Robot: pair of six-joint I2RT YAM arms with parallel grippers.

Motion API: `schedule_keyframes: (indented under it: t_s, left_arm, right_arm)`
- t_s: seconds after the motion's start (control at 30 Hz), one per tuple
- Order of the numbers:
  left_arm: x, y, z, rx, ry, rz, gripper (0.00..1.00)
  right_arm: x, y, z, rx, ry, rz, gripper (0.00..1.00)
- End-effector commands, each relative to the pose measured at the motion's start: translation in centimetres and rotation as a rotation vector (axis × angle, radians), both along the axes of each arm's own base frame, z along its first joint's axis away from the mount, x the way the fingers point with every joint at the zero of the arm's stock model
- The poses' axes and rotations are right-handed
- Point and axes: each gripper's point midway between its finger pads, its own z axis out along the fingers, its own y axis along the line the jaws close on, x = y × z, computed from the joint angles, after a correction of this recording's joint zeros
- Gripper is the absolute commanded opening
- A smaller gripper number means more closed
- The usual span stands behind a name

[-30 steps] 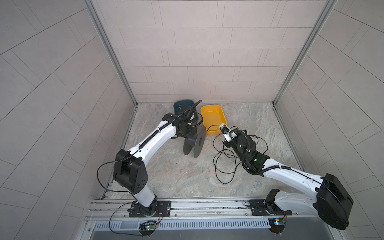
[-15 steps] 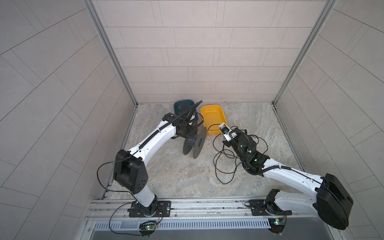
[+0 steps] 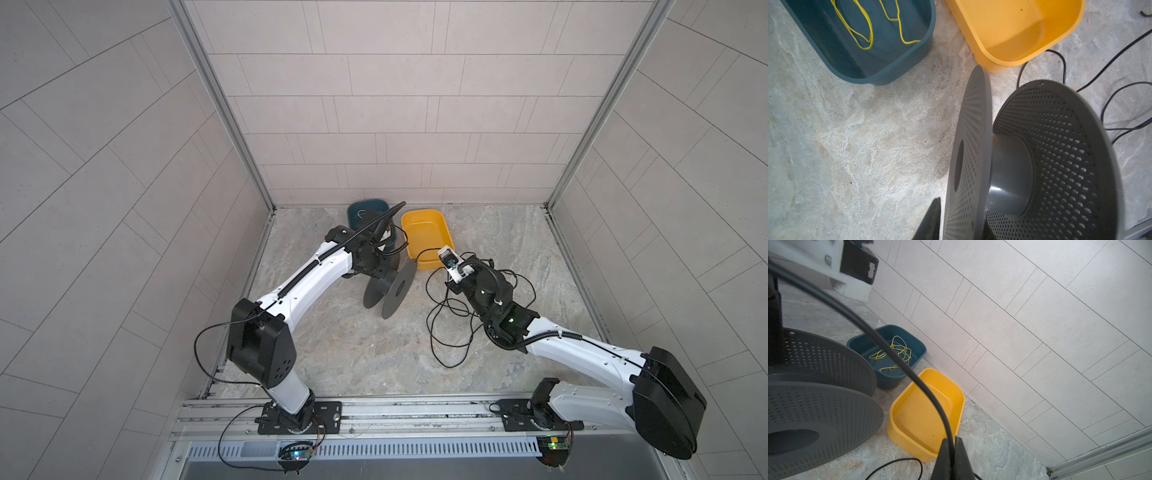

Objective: Wrap the cables

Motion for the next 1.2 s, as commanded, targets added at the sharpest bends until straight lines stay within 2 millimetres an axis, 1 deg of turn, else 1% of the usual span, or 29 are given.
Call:
schedule_keyframes:
  t_s: [0.0,0.07,0.23,0.3,0.33,0.43,0.47,0.5,0.63,0.73,0.83,0.9,1.0,1.03,1.07,1.17]
  left_arm:
    - [-0.2,0.3,1.9,-0.015,-0.029,0.005,0.31]
    - [-0.2,0.3,2.0,-0.016,-0.033,0.003,0.33]
    - [-0.2,0.3,2.2,-0.019,-0.038,0.005,0.41]
    - [-0.1,0.5,2.4,-0.015,-0.047,0.018,0.48]
    - [-0.1,0.6,2.6,-0.017,-0.052,0.028,0.50]
    - [0.0,0.7,3.4,-0.032,-0.075,0.034,0.60]
    - [0.0,0.8,3.8,-0.038,-0.085,0.039,0.63]
    - [0.0,0.8,4.3,-0.049,-0.098,0.041,0.64]
    - [-0.1,0.8,6.6,-0.105,-0.149,0.044,0.65]
    - [-0.7,0.7,8.3,-0.156,-0.155,0.033,0.64]
    - [-1.3,0.6,9.8,-0.198,-0.147,0.012,0.59]
    - [-1.9,0.5,10.9,-0.266,-0.122,-0.010,0.56]
    - [-1.8,1.3,12.6,-0.393,-0.095,0.009,0.52]
    - [-1.8,1.4,13.3,-0.450,-0.087,0.009,0.50]
    - [-1.8,1.5,13.9,-0.501,-0.077,0.002,0.50]
    - [-2.4,1.3,15.3,-0.568,-0.058,-0.029,0.48]
  right_arm:
    - [-0.2,0.0,0.5,0.007,-0.018,0.008,0.00]
    - [-0.3,0.0,0.5,0.009,-0.017,0.012,0.00]
    - [-0.3,0.1,0.6,0.008,-0.020,0.015,0.00]
    - [-0.2,0.1,0.5,0.006,-0.020,0.015,0.00]
    - [-0.2,0.1,0.5,0.004,-0.021,0.017,0.00]
    - [-0.1,0.1,0.6,0.000,-0.028,0.013,0.00]
    - [-0.1,0.1,0.6,0.001,-0.031,0.013,0.00]
    - [-0.1,0.2,0.7,0.000,-0.038,0.012,0.00]
    - [0.2,0.3,0.9,-0.004,-0.057,0.008,0.00]
    - [0.3,0.7,1.0,-0.017,-0.073,0.026,0.00]
    - [0.3,1.3,1.1,-0.030,-0.083,0.050,0.00]
    - [0.2,1.5,1.1,-0.043,-0.094,0.069,0.00]
    - [0.0,1.7,1.2,-0.072,-0.120,0.090,0.00]
    - [-0.1,1.7,1.7,-0.071,-0.138,0.089,0.00]
    - [-0.4,1.5,0.8,-0.077,-0.134,0.090,0.00]
    - [-0.7,1.7,0.6,-0.096,-0.139,0.114,0.00]
